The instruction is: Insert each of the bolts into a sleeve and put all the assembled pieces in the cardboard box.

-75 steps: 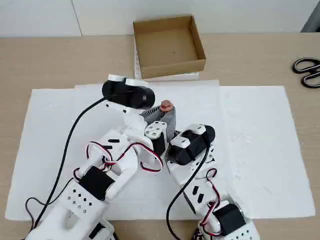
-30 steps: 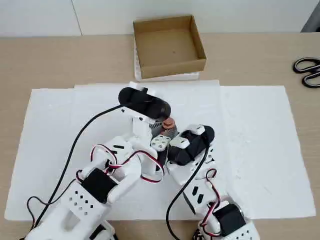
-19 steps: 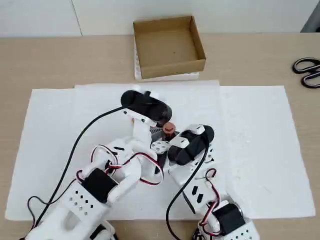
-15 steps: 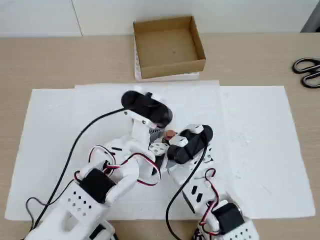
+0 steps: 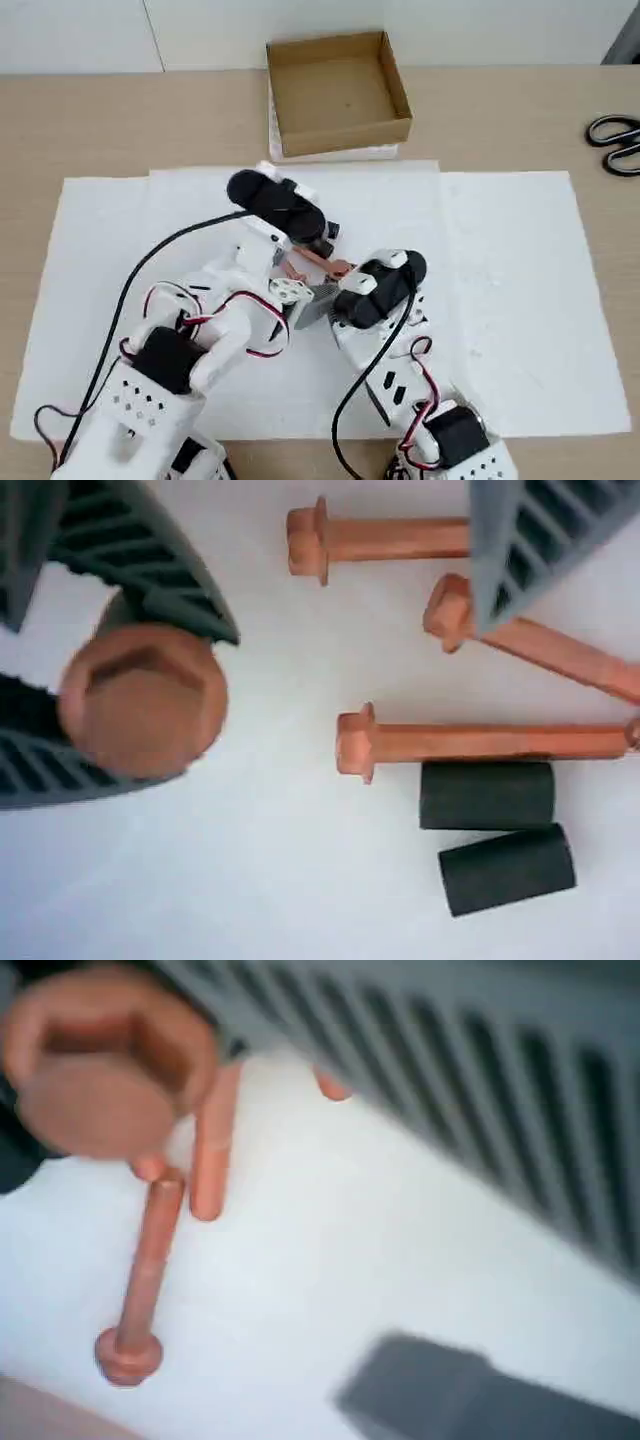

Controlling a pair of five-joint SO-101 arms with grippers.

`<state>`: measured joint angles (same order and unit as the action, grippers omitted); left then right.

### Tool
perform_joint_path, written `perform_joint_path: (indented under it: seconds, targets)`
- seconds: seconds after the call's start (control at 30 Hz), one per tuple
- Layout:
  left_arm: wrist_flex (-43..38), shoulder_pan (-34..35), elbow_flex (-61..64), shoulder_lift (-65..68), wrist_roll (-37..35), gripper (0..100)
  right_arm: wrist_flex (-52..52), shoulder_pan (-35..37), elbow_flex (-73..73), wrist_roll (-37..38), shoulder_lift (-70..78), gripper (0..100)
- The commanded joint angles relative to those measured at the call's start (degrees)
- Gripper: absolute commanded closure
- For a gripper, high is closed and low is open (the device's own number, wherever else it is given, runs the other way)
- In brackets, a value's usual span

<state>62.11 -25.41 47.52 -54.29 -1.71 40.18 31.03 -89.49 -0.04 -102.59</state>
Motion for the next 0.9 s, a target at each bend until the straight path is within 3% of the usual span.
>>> perform_joint_path:
  seconds: [0.0, 0.33, 0.5, 0.7, 0.87]
  targets:
    - [0.09, 1.58, -2.77, -0.7, 0.0, 73, -1.8, -1.63, 0.79, -0.35, -0.57, 99.5]
    - [-3.43, 7.21, -5.93, -0.7, -4.31, 73, -1.71, -1.71, 0.79, -0.35, -0.57, 99.5]
    - [-2.11, 15.3, -5.93, -0.18, -5.89, 73, -1.36, -6.11, 1.23, -0.09, -0.57, 99.5]
    - [7.12, 27.25, -7.6, -0.18, -5.45, 73, -1.1, -15.69, 5.45, 0.09, 0.04, 99.5]
    - [7.56, 35.6, -8.13, 0.26, -0.18, 73, 5.05, -16.4, 17.67, 0.09, 4.79, 99.5]
